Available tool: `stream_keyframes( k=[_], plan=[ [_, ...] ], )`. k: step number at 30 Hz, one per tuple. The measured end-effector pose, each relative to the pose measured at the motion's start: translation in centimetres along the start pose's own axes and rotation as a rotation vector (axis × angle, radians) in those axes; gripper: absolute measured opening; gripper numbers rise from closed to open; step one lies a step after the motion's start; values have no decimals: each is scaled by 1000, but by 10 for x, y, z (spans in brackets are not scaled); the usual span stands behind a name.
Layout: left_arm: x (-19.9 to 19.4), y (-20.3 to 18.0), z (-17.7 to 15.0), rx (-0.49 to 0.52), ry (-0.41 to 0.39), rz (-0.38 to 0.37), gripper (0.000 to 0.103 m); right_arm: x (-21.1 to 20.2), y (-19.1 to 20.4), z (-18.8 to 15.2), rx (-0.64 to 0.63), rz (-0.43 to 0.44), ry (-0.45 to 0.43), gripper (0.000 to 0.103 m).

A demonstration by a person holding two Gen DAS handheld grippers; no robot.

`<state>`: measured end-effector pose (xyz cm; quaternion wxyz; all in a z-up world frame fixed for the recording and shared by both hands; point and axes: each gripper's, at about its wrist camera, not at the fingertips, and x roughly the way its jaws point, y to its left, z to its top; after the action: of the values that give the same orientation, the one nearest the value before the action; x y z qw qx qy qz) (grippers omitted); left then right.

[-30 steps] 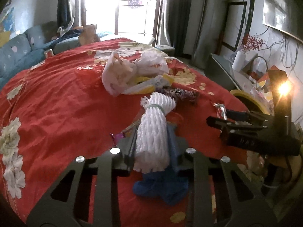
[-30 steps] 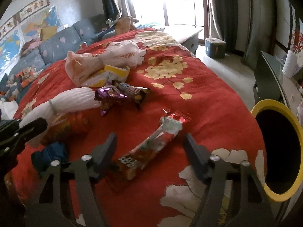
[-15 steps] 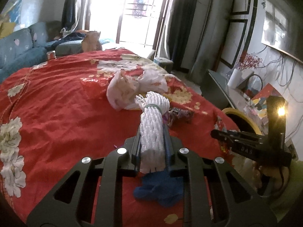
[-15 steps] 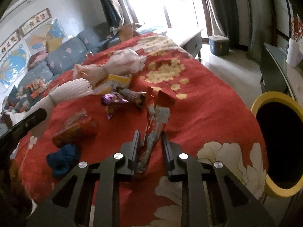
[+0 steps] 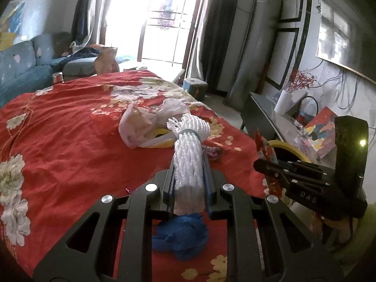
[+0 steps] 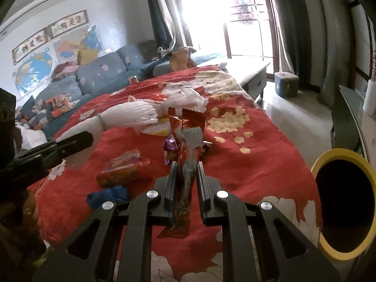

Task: Collect trash
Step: 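Carry the foam net and candy wrapper over the bin with both tools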

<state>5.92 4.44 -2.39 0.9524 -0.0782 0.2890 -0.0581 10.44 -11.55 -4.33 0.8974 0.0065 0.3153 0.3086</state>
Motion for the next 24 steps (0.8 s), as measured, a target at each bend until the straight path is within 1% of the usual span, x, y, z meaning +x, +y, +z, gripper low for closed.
stream_keyframes(
  k=[6, 24],
  plan=[
    [1, -6, 4, 3, -9, -18, 14, -8, -5, 5, 16, -2, -21, 15],
    [8, -41, 12, 35, -17, -71, 14, -30, -31, 14, 70, -34, -81, 15]
  ],
)
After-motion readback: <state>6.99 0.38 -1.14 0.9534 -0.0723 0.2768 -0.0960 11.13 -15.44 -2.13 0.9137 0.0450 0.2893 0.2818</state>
